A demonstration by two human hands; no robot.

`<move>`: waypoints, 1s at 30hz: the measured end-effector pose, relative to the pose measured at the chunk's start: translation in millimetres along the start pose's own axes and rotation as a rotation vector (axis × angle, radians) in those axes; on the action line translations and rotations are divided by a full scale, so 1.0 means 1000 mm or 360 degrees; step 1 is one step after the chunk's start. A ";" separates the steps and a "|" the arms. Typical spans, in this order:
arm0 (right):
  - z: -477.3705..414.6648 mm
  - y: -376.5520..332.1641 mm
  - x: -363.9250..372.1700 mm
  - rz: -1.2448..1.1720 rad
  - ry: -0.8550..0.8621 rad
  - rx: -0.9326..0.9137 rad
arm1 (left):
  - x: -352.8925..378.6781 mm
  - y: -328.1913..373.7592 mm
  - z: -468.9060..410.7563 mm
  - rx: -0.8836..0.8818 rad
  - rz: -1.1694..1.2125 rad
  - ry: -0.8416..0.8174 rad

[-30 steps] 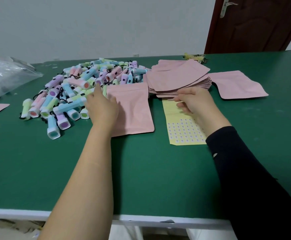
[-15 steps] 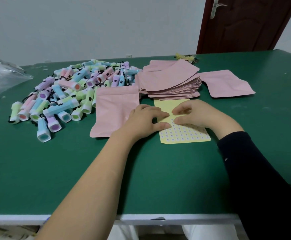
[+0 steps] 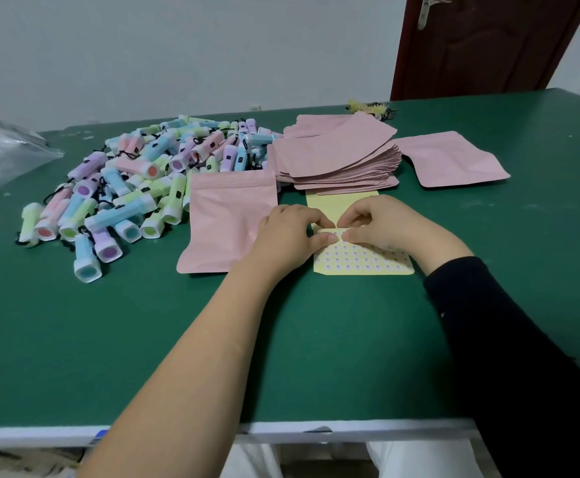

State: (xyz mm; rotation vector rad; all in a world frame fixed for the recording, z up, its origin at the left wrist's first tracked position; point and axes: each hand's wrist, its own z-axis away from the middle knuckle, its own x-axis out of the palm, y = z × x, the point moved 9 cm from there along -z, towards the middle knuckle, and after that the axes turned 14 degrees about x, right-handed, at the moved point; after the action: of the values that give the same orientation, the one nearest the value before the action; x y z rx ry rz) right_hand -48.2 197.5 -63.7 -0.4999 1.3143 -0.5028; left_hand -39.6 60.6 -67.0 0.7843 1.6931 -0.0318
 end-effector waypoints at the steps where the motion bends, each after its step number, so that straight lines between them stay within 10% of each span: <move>1: -0.001 0.000 0.000 0.0003 0.0014 0.0010 | 0.000 0.000 0.000 -0.0021 0.0006 0.0010; 30: 0.003 -0.007 -0.013 -0.0149 0.0298 -0.0057 | -0.002 -0.004 0.004 -0.0275 0.0076 0.0184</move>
State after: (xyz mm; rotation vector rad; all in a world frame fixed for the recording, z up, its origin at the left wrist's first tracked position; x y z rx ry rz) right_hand -48.2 200.1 -49.0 -0.5561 1.4861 -0.6165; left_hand -38.1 55.0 -67.8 0.7072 1.7588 0.1938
